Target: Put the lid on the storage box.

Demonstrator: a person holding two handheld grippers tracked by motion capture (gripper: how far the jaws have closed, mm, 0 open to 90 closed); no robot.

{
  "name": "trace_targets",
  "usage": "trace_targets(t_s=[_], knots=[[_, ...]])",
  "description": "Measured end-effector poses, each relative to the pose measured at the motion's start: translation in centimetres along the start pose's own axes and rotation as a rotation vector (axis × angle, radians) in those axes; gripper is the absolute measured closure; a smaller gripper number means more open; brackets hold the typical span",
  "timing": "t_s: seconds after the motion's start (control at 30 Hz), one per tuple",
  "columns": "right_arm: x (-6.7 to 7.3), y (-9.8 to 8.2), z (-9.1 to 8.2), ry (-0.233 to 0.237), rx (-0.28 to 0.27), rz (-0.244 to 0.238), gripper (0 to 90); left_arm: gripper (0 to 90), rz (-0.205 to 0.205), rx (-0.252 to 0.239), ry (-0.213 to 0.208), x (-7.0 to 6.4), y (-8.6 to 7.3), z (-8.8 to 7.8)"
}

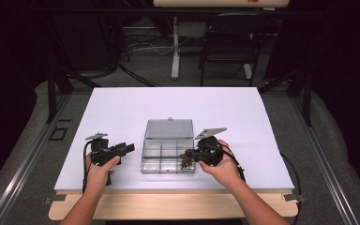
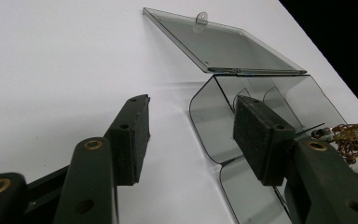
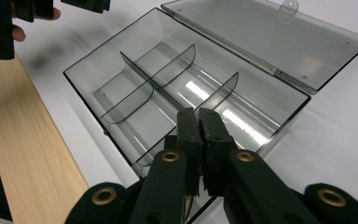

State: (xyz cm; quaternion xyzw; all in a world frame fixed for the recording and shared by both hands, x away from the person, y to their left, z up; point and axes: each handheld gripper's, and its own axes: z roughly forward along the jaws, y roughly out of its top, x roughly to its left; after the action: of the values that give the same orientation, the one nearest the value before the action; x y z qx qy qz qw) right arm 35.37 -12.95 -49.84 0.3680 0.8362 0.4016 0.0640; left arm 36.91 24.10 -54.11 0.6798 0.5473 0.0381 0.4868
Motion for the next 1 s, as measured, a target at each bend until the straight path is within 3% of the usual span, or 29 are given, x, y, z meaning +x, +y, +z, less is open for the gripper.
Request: trace_targets(t_s=[0.67,1.0], knots=[[0.0,-0.9,0.9,0.012,0.032,-0.006,88.1,46.1,-0.001,-0.002,0.001,0.0,0.0,0.0],[0.0,-1.6,1.7,0.019,0.047,0.013,88.1,46.0,-0.002,-0.002,0.001,0.0,0.0,0.0]])
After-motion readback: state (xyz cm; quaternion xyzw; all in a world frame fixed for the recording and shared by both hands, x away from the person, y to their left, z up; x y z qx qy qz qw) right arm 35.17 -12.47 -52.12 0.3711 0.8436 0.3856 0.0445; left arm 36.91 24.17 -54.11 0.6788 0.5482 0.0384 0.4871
